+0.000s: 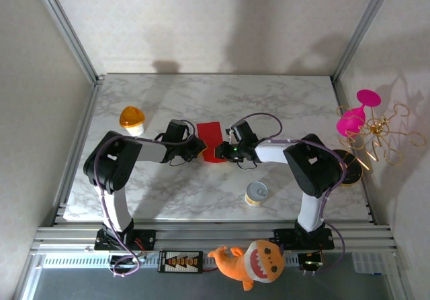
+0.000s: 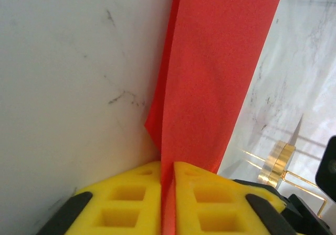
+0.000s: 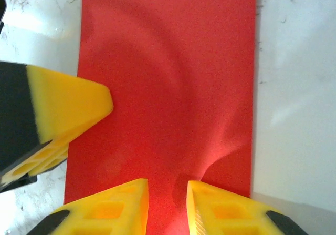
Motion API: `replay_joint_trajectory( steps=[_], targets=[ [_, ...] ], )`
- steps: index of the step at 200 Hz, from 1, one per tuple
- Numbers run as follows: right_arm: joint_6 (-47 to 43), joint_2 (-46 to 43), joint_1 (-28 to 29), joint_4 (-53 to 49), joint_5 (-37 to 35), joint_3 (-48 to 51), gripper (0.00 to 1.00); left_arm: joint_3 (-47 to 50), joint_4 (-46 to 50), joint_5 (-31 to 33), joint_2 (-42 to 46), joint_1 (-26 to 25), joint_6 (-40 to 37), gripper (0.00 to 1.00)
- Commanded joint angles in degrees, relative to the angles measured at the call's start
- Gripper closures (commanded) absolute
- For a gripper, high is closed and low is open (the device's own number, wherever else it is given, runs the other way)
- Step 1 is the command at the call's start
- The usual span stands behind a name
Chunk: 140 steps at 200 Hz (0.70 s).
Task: Fold a paper plane with a square sheet of paper (pick it up from the middle)
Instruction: Third fold the triangle at the center of the table.
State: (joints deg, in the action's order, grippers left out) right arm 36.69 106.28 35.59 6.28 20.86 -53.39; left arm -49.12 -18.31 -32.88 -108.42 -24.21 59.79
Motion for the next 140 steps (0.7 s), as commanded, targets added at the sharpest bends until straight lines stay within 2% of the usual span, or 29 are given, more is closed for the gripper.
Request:
replay_joint_trajectory(
  steps=[1,31,61,101,116,140],
  targets=[
    [-3.83,-2.29,-0.35,-2.63,-0.83,1.13,0.70,-1.24,0.84,-0.08,-0.84,0.56,-0.51,0.93],
    [-9.03,-7.12,-0.30,0.73,-1.90,1.69,0.58,-1.41,2.46,0.36,0.16,0.57,-0.02,0.99],
    [-15.82,-10.43,0.23,4.50,-5.25,3.46,0.48,-1.27,2.91,0.62,1.49,0.48,1.00,0.99],
    [-31.68,-14.86,3.92,14.92,-15.31,9.70,0.38,-1.08,2.84,0.19,2.14,0.39,2.08,0.99],
    [-38.40,-15.57,7.45,19.36,-18.91,12.29,0.34,-1.06,2.76,0.06,2.33,0.31,2.34,0.99],
    [-47.72,-13.64,10.45,19.86,-21.94,12.51,0.30,-1.06,2.92,0.01,2.60,0.30,2.44,0.99]
  ],
)
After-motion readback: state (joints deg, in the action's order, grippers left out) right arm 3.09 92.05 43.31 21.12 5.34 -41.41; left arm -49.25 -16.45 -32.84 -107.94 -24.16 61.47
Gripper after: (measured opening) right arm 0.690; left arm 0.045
